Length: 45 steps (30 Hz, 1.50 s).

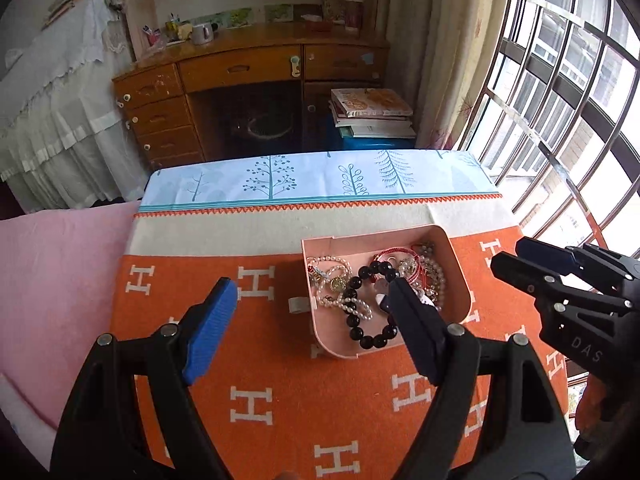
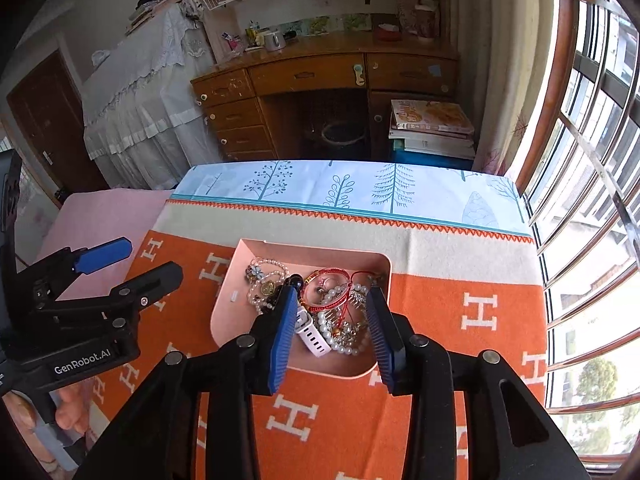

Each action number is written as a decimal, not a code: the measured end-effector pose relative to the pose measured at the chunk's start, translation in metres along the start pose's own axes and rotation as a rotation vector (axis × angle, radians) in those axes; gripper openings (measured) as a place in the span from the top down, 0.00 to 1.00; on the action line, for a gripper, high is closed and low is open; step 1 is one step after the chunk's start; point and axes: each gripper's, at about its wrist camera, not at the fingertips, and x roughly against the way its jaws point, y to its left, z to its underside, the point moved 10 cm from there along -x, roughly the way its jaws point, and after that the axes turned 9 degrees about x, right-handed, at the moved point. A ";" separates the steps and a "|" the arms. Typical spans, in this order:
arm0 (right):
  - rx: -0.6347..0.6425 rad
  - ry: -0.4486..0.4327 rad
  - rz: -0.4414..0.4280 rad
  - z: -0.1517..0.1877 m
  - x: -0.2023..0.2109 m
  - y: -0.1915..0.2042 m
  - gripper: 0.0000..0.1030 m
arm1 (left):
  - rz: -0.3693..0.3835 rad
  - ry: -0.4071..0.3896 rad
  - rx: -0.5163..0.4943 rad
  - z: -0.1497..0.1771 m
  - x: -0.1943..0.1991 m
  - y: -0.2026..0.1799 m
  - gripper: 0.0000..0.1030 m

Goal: Organize jewelry

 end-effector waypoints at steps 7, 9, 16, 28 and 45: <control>0.019 -0.115 0.022 0.045 0.077 0.022 0.44 | -0.016 -0.098 0.016 0.046 0.073 0.008 0.26; 0.019 -0.146 0.022 0.064 0.095 0.028 0.40 | -0.012 -0.112 0.023 0.066 0.088 0.011 0.26; -0.012 -0.162 0.032 0.147 0.128 0.046 0.39 | -0.035 -0.168 0.056 0.135 0.128 0.022 0.26; -0.084 -0.185 -0.049 0.242 0.174 0.083 0.21 | -0.052 -0.197 0.071 0.212 0.177 0.001 0.20; -0.060 -0.213 0.002 0.248 0.188 0.095 0.16 | -0.125 -0.191 0.116 0.235 0.182 0.003 0.19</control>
